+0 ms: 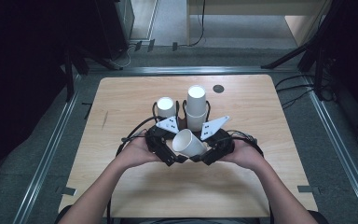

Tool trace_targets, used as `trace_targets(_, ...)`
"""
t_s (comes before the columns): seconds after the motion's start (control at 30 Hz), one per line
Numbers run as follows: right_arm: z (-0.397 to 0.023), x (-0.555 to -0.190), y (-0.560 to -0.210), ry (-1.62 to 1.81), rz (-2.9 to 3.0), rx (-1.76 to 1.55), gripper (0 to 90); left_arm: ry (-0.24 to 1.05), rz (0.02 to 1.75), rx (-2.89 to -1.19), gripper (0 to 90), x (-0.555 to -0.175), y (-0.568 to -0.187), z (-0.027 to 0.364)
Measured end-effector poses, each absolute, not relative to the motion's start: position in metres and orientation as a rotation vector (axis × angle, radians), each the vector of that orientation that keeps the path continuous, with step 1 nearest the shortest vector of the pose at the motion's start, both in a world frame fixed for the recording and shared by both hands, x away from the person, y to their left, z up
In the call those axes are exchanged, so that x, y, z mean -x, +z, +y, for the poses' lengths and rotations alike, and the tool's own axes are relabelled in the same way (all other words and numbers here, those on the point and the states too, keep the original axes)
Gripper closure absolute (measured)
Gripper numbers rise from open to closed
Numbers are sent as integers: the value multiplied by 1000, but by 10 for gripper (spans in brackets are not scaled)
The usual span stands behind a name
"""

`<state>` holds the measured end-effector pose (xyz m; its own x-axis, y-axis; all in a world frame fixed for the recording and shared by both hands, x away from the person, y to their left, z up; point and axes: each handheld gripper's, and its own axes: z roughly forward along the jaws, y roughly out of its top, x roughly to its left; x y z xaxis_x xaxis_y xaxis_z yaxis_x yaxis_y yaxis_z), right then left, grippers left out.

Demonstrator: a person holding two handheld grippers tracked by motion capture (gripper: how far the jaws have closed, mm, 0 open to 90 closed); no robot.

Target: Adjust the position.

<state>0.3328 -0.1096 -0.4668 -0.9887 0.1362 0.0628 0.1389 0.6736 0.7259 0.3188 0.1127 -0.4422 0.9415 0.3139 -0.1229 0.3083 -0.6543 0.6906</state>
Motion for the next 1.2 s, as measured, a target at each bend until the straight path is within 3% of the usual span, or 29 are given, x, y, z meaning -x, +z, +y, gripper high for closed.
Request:
trace_targets(0.53,-119,-335,-464,-1269,-2860,267,322,-1,516,-2211,0,-320,-451,128)
trace_targets(0.97,-117,-335,-464,-1299,-2835,251,322,-10,505,-2136,0,-317,-450,112)
trace_targets(1.13,-115,-334,-463,-1313,-2813,239,322,-16,518,-2071,76,-318,-448,114)
trace_targets(1.2,-114,-334,-463,-1321,-2799,241,321,-27,509,-2039,149,-318,-448,115)
